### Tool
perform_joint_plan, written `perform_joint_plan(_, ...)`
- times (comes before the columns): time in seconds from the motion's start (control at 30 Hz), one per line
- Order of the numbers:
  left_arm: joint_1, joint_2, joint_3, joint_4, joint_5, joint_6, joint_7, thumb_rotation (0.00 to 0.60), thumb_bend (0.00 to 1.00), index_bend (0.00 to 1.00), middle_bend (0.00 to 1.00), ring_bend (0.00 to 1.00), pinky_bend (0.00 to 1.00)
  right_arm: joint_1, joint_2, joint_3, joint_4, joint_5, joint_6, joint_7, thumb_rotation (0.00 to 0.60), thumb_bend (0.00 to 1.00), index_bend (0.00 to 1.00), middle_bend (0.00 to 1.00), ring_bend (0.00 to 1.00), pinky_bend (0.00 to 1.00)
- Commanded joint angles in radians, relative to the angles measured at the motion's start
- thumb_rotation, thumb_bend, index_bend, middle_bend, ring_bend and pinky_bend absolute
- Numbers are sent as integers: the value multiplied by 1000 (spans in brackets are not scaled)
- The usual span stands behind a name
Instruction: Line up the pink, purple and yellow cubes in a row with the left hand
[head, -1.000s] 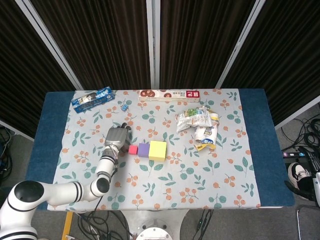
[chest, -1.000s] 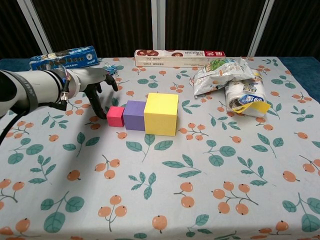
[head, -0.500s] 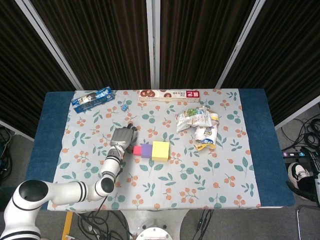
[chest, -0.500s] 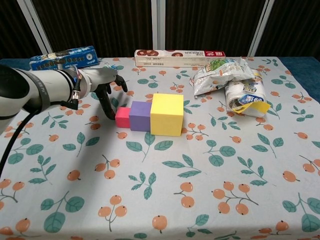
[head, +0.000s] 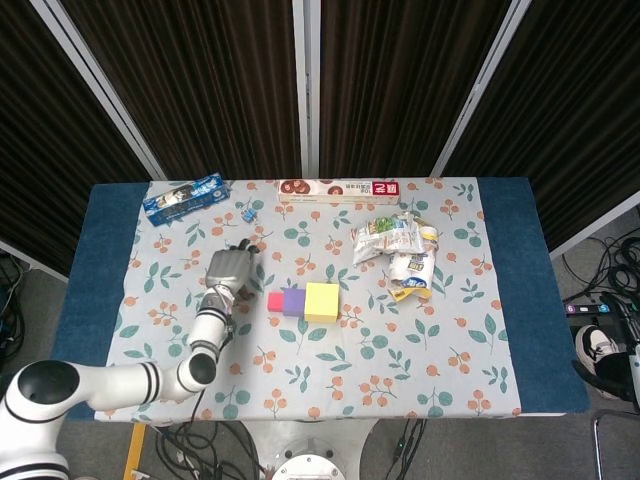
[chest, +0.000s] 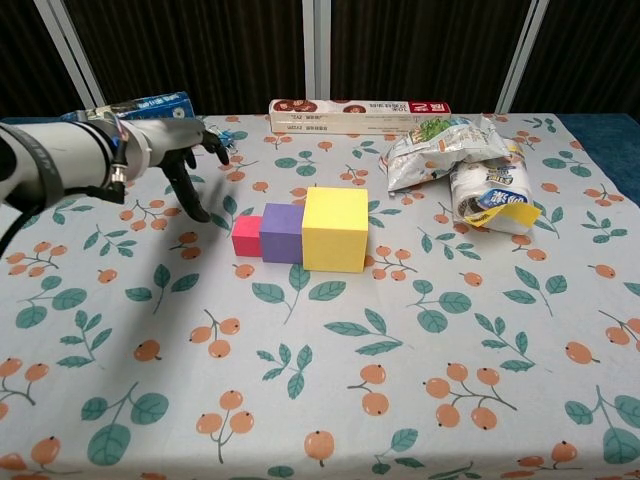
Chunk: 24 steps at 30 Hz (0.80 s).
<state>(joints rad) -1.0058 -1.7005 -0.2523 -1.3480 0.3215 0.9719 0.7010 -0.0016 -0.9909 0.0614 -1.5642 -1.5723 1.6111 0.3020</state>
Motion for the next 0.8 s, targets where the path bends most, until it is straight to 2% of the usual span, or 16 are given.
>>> perform_joint_plan(0.03, 71, 87, -4, -63, 116, 48, -102, 600, 207, 242, 174, 211, 230, 9, 3, 4, 1, 7, -16, 1, 600, 26, 94, 170, 12, 115)
perform_joint_plan(0.2, 201, 214, 40, -140, 353, 156, -261, 600, 208, 242, 174, 206, 212, 15, -7, 3, 18, 9, -28, 10, 600, 46, 94, 167, 12, 115)
perform_joint_plan(0.4, 363, 327, 133, -212, 597, 327, -390, 600, 210, 242, 174, 201, 211, 37, -28, 6, 36, 10, -57, 16, 600, 79, 94, 158, 12, 115)
perform_joint_plan(0.6, 511, 396, 217, -291, 734, 478, -439, 600, 209, 242, 174, 200, 211, 28, -47, -10, 45, -16, -39, 7, 600, 87, 95, 147, 12, 115)
perform_joint_plan(0.8, 634, 409, 274, -324, 817, 588, -461, 600, 209, 242, 174, 200, 211, 41, -44, -6, 24, -18, -50, -15, 600, 86, 94, 146, 12, 115)
